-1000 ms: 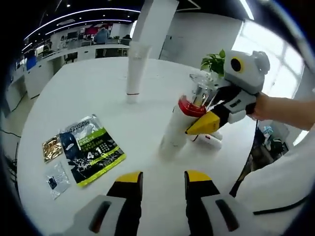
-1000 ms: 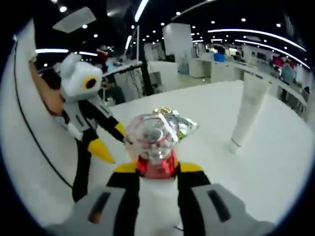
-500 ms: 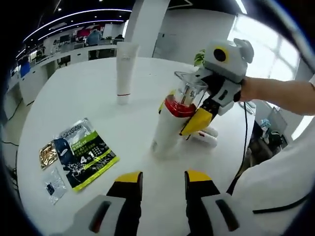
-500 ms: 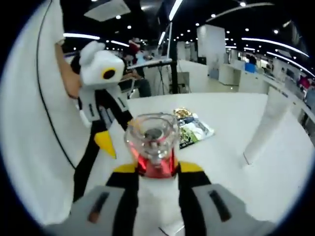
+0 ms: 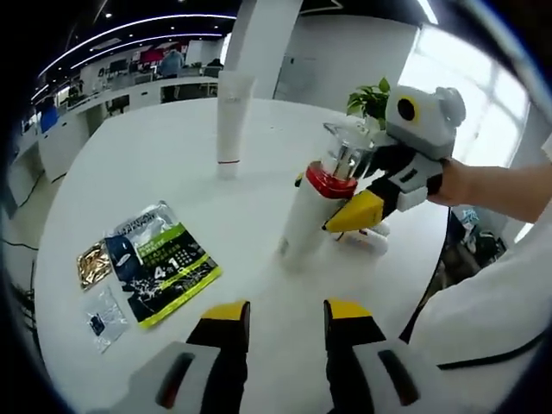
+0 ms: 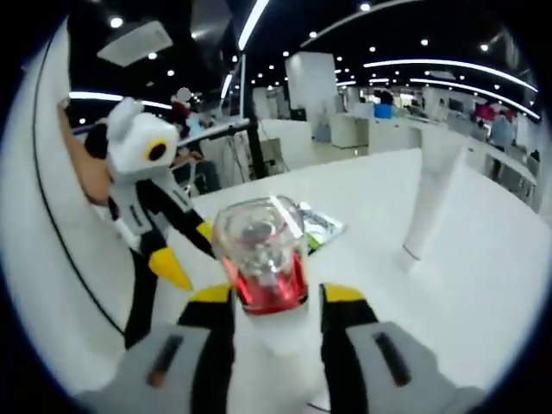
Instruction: Arrange the skincare products in the storage area until every visible bottle or jar stands upright without overlapping.
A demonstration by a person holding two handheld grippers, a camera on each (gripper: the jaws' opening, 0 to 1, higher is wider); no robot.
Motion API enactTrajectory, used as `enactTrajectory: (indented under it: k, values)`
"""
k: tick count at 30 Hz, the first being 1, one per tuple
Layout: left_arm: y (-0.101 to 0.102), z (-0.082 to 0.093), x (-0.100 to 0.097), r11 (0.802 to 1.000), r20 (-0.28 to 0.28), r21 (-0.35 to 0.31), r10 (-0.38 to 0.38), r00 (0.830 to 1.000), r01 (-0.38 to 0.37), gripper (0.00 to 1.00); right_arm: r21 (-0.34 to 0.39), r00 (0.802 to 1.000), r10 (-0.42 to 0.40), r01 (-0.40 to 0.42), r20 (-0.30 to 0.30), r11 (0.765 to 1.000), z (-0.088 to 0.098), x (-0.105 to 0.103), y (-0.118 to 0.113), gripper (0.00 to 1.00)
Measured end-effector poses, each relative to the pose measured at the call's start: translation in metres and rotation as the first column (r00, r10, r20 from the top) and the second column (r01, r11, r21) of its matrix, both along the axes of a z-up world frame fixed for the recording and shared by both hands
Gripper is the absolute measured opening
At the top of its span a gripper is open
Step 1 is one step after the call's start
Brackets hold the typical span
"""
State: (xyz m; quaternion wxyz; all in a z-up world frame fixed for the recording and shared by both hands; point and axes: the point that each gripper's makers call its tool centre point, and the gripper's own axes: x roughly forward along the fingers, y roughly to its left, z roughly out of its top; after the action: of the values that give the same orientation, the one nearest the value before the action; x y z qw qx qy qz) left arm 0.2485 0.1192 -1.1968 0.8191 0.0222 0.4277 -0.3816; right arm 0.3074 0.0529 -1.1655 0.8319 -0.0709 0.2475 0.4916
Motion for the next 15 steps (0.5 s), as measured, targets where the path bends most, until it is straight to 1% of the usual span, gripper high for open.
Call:
enactTrajectory:
  k: [2, 5, 6, 8, 10, 15]
  values:
    - [-0.0008, 0.0013, 0.0011, 1.000, 0.003, -0.007, 0.003, 1.000, -0.003, 0.34, -0.020, 1.000, -0.013, 0.013, 0.000, 1.000, -0.0009, 0.0007, -0.0006, 0.32]
    - [-0.0012, 0.0016, 0.0011, 1.000, 0.004, -0.007, 0.004, 1.000, -0.004, 0.34, -0.022, 1.000, -0.020, 0.020, -0.010, 1.000, -0.0020, -0.0023, 0.0006, 0.28]
    - [-0.0012, 0.0014, 0.0011, 1.000, 0.004, -0.008, 0.006, 1.000, -0.006, 0.34, -0.023, 0.999, -0.031, 0.031, 0.010, 0.999, -0.0006, -0.0008, 0.0010, 0.28]
    - [-0.0012, 0.0012, 0.0009, 1.000, 0.003, -0.010, 0.009, 1.000, -0.009, 0.34, -0.028, 0.999, -0.046, 0.046, 0.009, 0.999, -0.0008, 0.0004, -0.0010, 0.27]
    - [-0.0009, 0.0014, 0.0007, 1.000, 0.004, -0.011, 0.011, 1.000, -0.011, 0.34, -0.038, 0.999, -0.048, 0.048, 0.014, 0.998, -0.0009, 0.0013, -0.0009, 0.26]
    - [0.0022, 0.0018, -0.0015, 1.000, 0.003, -0.007, 0.017, 1.000, -0.017, 0.34, -0.070, 1.000, -0.024, 0.025, 0.016, 0.997, -0.0001, 0.0047, -0.0046, 0.25]
